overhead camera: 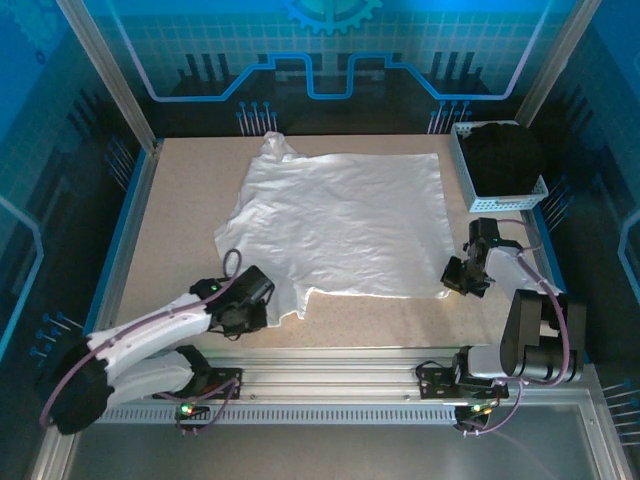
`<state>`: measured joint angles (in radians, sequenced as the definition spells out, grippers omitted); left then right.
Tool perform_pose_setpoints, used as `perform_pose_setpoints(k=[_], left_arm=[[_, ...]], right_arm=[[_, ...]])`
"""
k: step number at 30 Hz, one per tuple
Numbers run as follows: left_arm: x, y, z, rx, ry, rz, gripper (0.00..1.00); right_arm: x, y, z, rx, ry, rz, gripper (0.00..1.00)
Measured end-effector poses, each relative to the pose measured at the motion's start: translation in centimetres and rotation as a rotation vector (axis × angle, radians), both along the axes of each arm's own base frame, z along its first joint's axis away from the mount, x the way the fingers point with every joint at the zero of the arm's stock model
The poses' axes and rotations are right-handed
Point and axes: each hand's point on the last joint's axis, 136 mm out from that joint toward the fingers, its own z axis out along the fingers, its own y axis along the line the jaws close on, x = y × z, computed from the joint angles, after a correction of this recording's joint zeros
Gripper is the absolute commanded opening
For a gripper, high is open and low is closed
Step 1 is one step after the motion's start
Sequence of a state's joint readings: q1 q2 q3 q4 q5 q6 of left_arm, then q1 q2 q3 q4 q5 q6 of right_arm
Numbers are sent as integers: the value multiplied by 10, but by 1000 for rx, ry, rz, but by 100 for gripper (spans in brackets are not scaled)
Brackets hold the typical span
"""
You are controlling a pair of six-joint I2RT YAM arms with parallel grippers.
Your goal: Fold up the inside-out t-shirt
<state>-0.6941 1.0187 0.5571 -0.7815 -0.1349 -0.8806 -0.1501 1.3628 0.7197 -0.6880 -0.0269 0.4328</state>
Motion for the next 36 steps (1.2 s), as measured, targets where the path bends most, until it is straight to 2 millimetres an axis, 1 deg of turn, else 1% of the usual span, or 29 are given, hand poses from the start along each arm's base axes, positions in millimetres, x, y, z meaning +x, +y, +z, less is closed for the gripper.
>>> perform_pose_setpoints(k=[3, 7, 9, 11, 13, 15, 18, 26, 30, 36], left_arm=[[10, 14, 21, -44, -52, 80, 0], [41, 24, 57, -91, -132, 143, 0], [60, 23, 76, -111, -174, 143, 0], [77, 22, 89, -124, -208, 131, 0], [95, 23, 97, -125, -234, 121, 0], [114, 25, 102, -127, -254, 117, 0], [141, 28, 106, -126, -279, 114, 0], [201, 31, 123, -133, -361, 108, 0], [222, 32, 124, -130, -373, 103, 0], [241, 35, 120, -125, -368, 109, 0]], right_arm=[[1, 0, 4, -3, -17, 0, 0], [7, -1, 12, -6, -45, -1, 0], [16, -3, 20, -10, -72, -2, 0], [27, -5, 30, -16, -106, -2, 0], [40, -7, 41, -23, -140, 2, 0], [55, -9, 50, -28, -165, 6, 0], [73, -11, 54, -28, -180, 7, 0], [104, -15, 46, -20, -156, 19, 0], [117, -17, 44, -21, -156, 23, 1], [132, -18, 36, -20, -142, 29, 1]])
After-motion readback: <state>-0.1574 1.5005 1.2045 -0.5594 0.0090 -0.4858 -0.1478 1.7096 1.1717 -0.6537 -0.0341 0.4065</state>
